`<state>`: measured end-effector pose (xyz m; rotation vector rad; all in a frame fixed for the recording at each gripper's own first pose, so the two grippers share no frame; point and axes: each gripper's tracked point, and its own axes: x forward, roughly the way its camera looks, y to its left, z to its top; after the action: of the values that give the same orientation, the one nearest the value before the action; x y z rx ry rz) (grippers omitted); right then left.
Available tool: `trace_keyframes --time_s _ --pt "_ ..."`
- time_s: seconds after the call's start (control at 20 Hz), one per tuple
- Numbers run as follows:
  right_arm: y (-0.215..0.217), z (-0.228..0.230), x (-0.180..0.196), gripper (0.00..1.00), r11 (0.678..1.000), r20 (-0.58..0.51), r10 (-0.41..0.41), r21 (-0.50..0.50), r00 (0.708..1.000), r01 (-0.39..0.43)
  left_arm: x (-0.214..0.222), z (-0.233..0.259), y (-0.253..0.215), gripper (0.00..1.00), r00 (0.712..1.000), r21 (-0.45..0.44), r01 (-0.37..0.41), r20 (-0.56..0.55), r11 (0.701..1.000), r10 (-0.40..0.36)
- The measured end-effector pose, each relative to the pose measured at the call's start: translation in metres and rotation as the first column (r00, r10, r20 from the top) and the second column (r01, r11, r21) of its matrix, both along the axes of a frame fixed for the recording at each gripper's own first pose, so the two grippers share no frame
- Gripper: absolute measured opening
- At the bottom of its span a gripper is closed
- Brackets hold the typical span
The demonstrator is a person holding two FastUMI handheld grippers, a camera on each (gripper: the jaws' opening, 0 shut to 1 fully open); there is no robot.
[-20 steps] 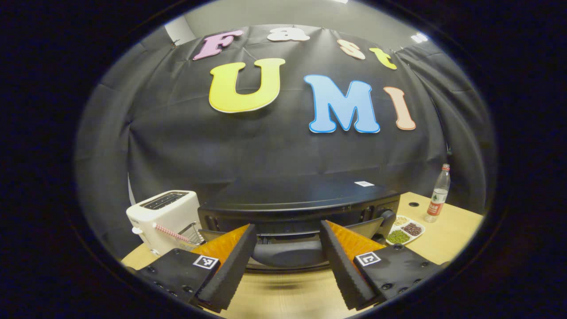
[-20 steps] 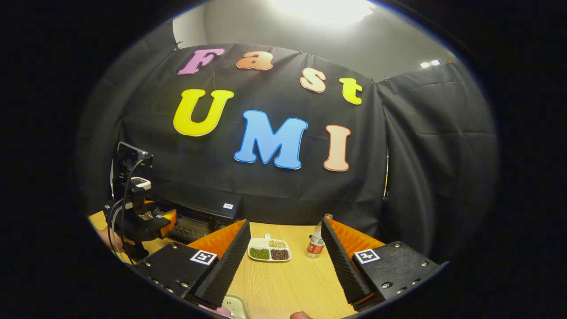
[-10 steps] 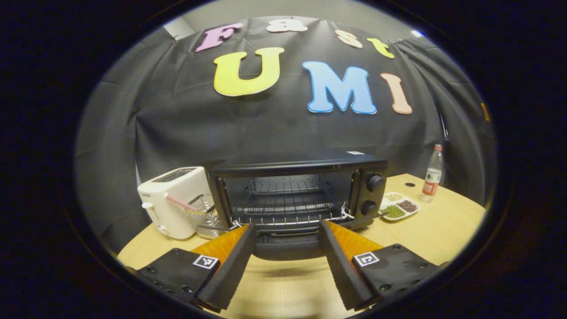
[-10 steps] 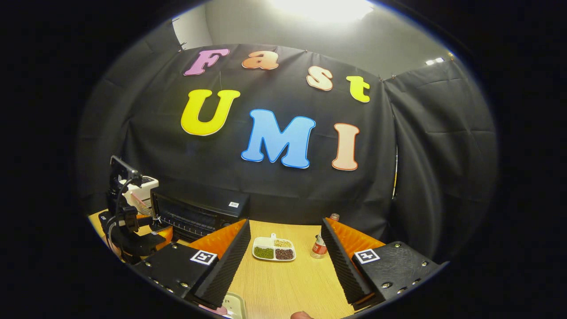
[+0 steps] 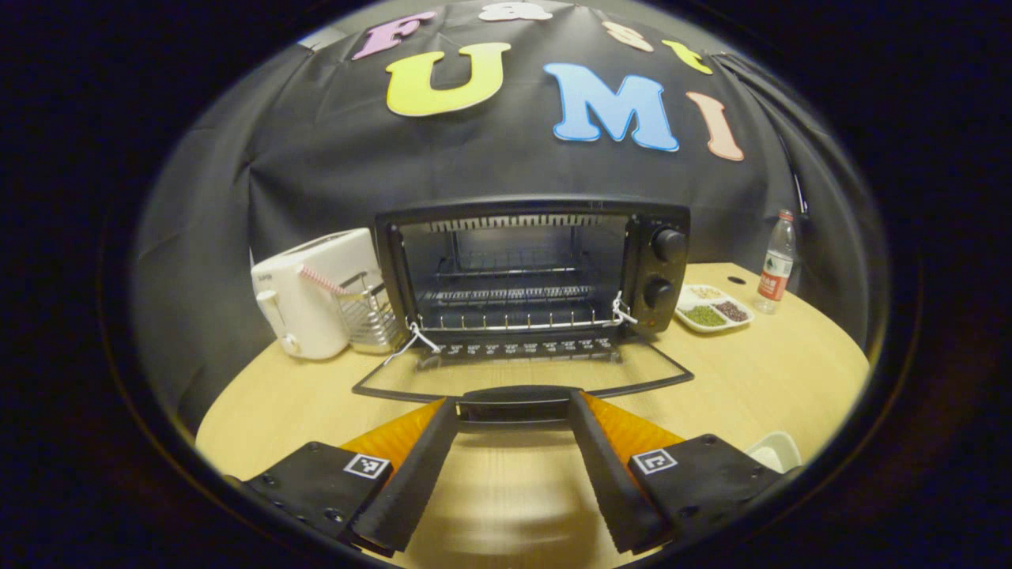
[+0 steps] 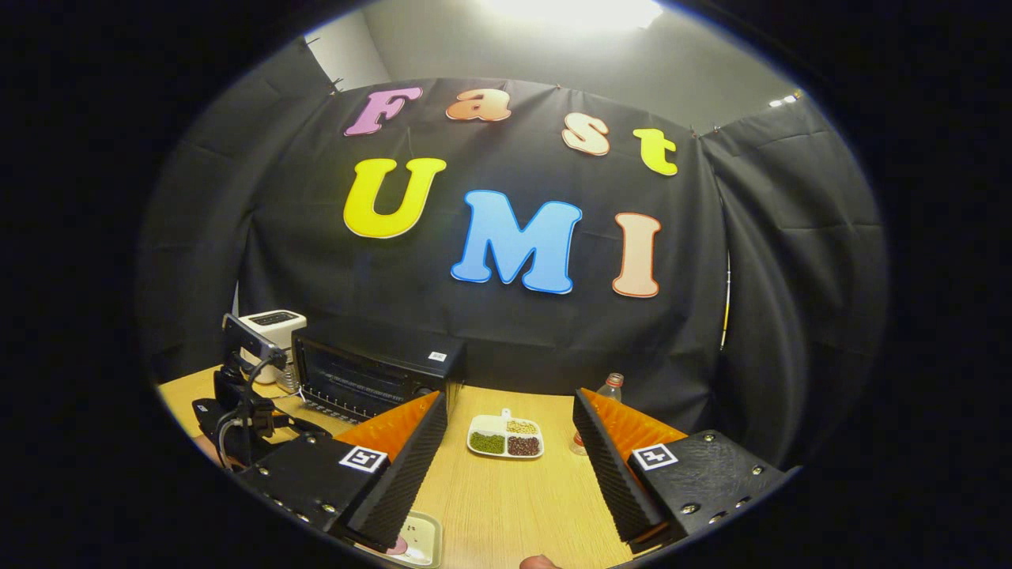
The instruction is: Open the electric oven with the left hand, put the food in, and close the electric oven.
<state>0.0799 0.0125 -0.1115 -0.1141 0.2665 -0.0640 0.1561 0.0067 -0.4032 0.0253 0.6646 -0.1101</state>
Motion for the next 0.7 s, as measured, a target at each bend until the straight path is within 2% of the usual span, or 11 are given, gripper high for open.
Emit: trace_keyframes --time_s 0.05,0.15,0.35,0.4,0.45,0.55,0.6,0.7 --pt "0.004 -0.002 0.0 0.97 1.0 -0.007 0.022 0.007 1.0 -0.022 -0.005 0.003 0.0 0.99 1.0 -0.002 -0.009 -0.001 1.0 0.009" --pt "0.012 -0.007 0.0 0.97 0.997 -0.021 0.067 0.041 0.998 -0.066 -0.009 0.025 0.0 0.92 0.999 -0.006 -0.018 0.042 1.0 0.018" --pt "0.028 -0.029 -0.001 0.97 0.979 -0.083 0.16 0.142 0.984 -0.148 -0.01 0.109 0.017 0.92 0.981 0.003 -0.051 0.187 0.999 0.049" --pt "0.035 -0.037 -0.001 0.97 0.97 -0.106 0.194 0.167 0.975 -0.174 -0.012 0.132 0.024 0.95 0.973 0.004 -0.065 0.224 0.998 0.062" --pt "0.041 -0.047 -0.002 0.97 0.961 -0.135 0.227 0.19 0.964 -0.2 -0.013 0.153 0.03 0.99 0.963 0.006 -0.077 0.258 0.997 0.073" --pt "0.054 -0.066 -0.008 0.97 0.938 -0.19 0.293 0.245 0.937 -0.244 -0.018 0.193 0.04 0.99 0.942 0.02 -0.094 0.325 0.995 0.083" --pt "0.06 -0.075 -0.013 0.97 0.924 -0.224 0.328 0.279 0.918 -0.262 -0.022 0.211 0.045 0.91 0.933 0.026 -0.098 0.351 0.995 0.083" --pt "0.069 -0.097 -0.023 0.98 0.899 -0.303 0.382 0.339 0.873 -0.275 -0.032 0.245 0.052 0.93 0.911 0.03 -0.105 0.403 0.994 0.084"
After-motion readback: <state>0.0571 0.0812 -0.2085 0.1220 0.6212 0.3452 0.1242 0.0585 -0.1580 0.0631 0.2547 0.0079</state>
